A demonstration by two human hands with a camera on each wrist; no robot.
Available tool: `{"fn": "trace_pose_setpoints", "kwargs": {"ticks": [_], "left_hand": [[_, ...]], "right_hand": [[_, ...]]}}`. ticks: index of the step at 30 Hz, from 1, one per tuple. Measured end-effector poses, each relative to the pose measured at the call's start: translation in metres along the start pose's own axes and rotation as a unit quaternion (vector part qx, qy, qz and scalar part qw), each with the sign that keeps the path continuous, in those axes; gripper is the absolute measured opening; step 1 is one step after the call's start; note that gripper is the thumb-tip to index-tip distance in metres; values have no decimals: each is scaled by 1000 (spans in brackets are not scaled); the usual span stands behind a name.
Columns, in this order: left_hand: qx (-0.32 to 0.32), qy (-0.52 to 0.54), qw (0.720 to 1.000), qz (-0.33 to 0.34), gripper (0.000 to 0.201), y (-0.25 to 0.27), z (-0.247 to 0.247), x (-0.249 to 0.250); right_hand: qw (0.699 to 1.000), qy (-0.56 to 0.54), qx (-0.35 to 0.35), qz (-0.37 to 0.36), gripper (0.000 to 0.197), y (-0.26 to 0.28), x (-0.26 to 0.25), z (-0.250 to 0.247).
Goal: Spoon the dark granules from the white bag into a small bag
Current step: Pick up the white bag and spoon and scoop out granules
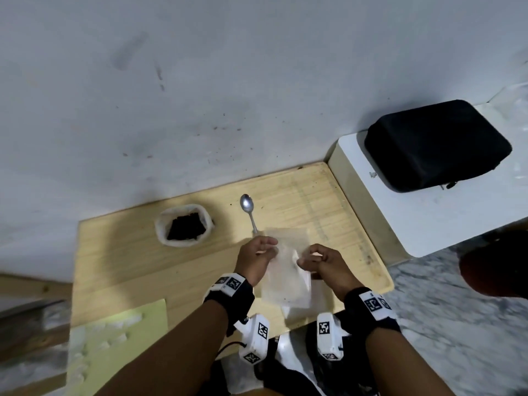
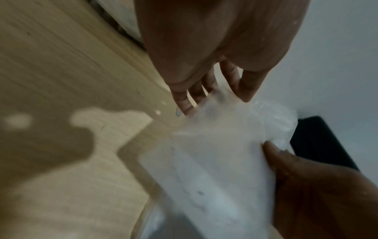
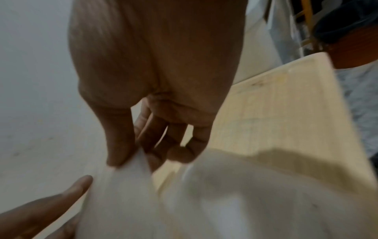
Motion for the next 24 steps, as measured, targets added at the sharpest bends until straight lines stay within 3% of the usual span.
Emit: {"fn": "trace_pose_setpoints", "kwargs": {"ticks": [2, 6, 9, 11, 14, 19, 24], "left_hand": [[14, -21, 999, 41, 28, 0, -22, 19], [-32, -95, 987, 123, 27, 8, -64, 52], [-30, -187, 965, 181, 22, 17, -94, 66], [47, -254, 942, 214, 17, 25, -119, 71], [189, -299, 903, 245, 14, 43, -151, 76], [154, -171, 965, 129, 33, 42, -165, 53], [123, 77, 989, 2, 30, 39, -175, 26]], "right_hand": [[999, 26, -46, 3, 26, -1, -13, 22], [997, 36, -34, -51, 24, -3, -64, 52], [985, 121, -117, -35, 23, 0, -80, 97], [979, 138, -145, -27, 23, 0, -84, 125], [987, 91, -129, -44, 25, -4, -89, 151], [979, 70, -179, -74, 20, 4, -94, 199], [976, 46, -213, -26, 8, -1, -88, 214]]}}
Point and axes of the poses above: each hand's wrist, its own y-axis away from the middle knuckle, its own z-axis out of the palm, x = y × z, the point moved 9 cm from there along -y, towards the middle knuckle, and after that the axes turned 4 degrees about z, right-handed, at the moved point
